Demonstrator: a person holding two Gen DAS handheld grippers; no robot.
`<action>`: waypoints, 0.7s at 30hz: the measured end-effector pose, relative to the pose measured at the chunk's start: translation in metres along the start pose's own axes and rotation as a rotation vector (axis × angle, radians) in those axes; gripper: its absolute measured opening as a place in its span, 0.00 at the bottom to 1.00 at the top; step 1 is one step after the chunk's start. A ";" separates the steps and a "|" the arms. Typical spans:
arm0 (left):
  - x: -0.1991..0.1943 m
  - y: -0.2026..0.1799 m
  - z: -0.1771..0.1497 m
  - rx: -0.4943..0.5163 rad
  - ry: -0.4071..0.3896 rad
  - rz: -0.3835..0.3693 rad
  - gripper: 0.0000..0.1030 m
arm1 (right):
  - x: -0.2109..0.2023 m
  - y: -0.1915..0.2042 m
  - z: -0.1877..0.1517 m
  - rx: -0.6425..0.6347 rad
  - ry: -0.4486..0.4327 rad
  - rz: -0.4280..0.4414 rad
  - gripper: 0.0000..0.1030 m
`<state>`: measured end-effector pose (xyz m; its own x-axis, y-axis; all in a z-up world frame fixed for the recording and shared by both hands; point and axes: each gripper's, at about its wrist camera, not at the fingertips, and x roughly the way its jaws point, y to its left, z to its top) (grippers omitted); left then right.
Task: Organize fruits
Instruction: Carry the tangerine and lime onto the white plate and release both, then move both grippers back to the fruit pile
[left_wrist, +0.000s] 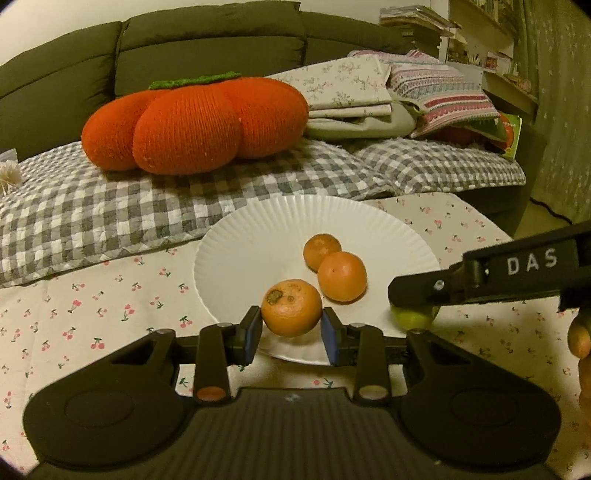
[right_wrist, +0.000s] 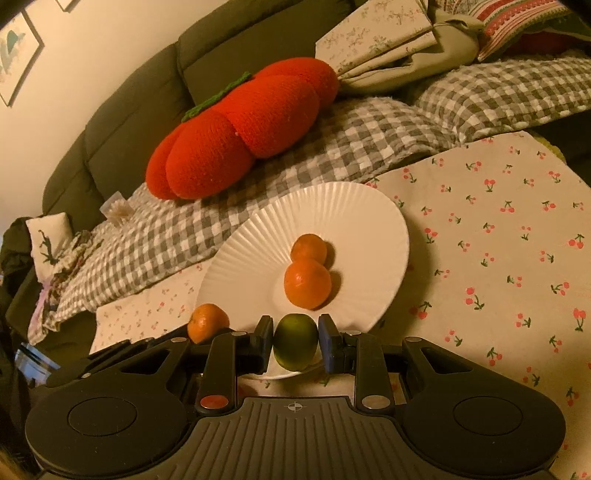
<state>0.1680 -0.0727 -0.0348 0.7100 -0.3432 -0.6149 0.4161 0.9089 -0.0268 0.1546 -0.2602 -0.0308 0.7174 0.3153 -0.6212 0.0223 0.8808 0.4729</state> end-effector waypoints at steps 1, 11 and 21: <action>0.001 0.000 0.000 0.000 0.002 -0.001 0.32 | 0.001 0.000 0.000 -0.003 -0.002 -0.001 0.25; 0.002 -0.001 0.000 -0.003 -0.002 -0.012 0.57 | 0.005 -0.001 -0.001 -0.007 0.010 0.020 0.30; -0.018 0.011 0.002 -0.050 -0.005 0.000 0.59 | -0.007 -0.008 0.005 0.051 -0.011 0.017 0.43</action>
<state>0.1609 -0.0569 -0.0221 0.7133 -0.3440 -0.6107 0.3872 0.9197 -0.0659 0.1532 -0.2716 -0.0270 0.7257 0.3260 -0.6058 0.0451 0.8562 0.5147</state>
